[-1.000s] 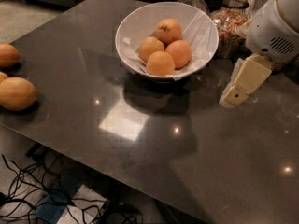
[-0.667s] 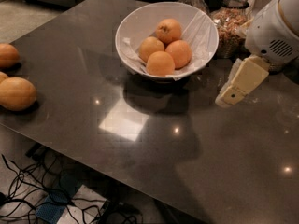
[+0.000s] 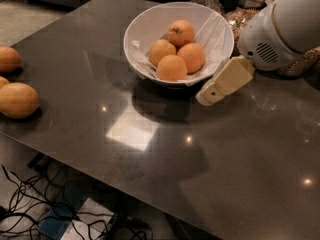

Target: Pick orange from white bowl

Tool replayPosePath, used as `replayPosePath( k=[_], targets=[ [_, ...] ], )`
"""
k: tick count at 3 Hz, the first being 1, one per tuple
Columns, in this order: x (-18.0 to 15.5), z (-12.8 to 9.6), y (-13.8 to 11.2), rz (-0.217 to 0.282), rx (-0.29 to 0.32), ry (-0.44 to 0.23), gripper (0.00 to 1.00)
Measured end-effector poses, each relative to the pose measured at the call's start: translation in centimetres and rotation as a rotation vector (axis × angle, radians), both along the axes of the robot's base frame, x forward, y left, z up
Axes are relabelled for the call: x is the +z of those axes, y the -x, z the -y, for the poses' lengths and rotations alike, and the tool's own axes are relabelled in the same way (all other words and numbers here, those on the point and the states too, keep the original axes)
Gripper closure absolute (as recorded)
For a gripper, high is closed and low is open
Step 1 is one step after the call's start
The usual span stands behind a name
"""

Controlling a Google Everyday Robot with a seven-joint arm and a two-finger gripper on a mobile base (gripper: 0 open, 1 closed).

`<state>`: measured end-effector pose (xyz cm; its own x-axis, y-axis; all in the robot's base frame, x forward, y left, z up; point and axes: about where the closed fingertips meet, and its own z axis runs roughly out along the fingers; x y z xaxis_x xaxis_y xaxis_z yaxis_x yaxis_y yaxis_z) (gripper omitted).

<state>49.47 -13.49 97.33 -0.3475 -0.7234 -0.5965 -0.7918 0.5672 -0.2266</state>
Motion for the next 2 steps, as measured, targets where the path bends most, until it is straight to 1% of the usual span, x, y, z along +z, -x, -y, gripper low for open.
replayPosePath(
  k=[1,2],
  targets=[
    [0.49,-1.64,-1.38,0.000,-0.101,-0.033,0.00],
    [0.49,-1.64,-1.38,0.000,-0.101,-0.033,0.00]
  ],
)
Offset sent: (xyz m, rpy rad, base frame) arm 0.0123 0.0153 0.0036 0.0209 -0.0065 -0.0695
